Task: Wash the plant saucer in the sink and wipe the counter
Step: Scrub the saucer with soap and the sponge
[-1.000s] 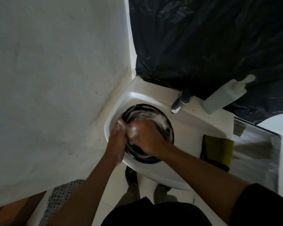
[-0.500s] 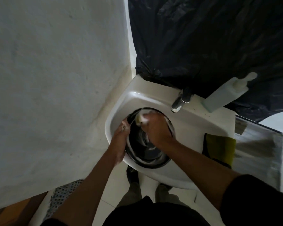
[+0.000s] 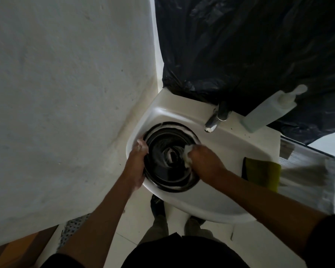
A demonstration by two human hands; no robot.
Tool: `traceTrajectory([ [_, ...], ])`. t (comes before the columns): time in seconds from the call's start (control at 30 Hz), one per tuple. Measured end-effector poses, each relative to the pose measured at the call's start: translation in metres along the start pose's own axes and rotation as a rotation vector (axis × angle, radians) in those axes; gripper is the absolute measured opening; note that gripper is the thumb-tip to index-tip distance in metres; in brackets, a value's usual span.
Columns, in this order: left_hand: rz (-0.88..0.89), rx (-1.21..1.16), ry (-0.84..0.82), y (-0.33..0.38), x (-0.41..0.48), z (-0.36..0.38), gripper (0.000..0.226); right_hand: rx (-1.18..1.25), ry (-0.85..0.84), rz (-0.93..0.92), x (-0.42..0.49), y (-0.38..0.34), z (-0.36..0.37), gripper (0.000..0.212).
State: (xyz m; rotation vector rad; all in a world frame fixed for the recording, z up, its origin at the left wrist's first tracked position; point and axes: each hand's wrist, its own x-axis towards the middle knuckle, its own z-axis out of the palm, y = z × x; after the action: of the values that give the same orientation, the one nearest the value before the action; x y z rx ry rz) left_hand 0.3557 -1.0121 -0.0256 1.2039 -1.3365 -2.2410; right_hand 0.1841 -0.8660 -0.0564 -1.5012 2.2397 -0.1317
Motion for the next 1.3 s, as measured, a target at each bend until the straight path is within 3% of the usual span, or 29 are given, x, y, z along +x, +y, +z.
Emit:
traceTrajectory([
  [0.13,-0.051,-0.008,-0.072,0.001,-0.01,0.013,0.06,0.107,0.155,0.079,0.023,-0.027,-0.027,0.016],
  [0.3,-0.064,0.031,-0.002,0.004,-0.006,0.015,0.058,0.395,0.002,-0.186,0.008,-0.085,-0.021,0.048],
  [0.37,-0.071,-0.01,0.059,0.005,-0.006,0.011,0.061,0.447,-0.063,-0.28,-0.004,-0.087,-0.014,0.046],
  [0.53,-0.03,-0.052,0.068,0.005,-0.007,0.002,0.063,0.207,-0.189,-0.23,-0.013,-0.059,-0.017,0.036],
  [0.6,-0.008,-0.033,0.049,0.007,-0.005,-0.002,0.064,0.176,-0.195,-0.22,-0.014,-0.046,-0.023,0.042],
  [0.73,0.029,0.036,-0.053,0.008,-0.003,-0.009,0.06,0.222,0.08,0.047,-0.006,-0.026,-0.049,0.027],
  [0.83,0.009,0.072,-0.104,0.013,-0.009,0.002,0.078,0.274,0.19,0.235,0.017,-0.032,-0.05,0.023],
  [0.9,-0.015,0.092,-0.11,0.009,-0.009,0.007,0.083,0.345,0.276,0.231,0.027,-0.048,-0.049,0.033],
  [1.0,-0.02,0.137,-0.075,0.007,-0.003,0.008,0.062,0.398,0.362,0.108,0.028,-0.074,-0.044,0.037],
  [1.1,-0.003,0.088,0.055,0.008,0.002,0.007,0.063,0.472,0.261,-0.091,0.021,-0.088,-0.031,0.016],
  [1.23,0.031,0.001,0.178,0.008,0.0,0.001,0.069,0.378,0.001,-0.178,0.01,-0.074,-0.024,0.039],
  [1.3,0.033,-0.002,0.165,0.006,0.0,-0.003,0.074,0.236,-0.173,-0.047,0.008,-0.055,-0.023,0.046],
])
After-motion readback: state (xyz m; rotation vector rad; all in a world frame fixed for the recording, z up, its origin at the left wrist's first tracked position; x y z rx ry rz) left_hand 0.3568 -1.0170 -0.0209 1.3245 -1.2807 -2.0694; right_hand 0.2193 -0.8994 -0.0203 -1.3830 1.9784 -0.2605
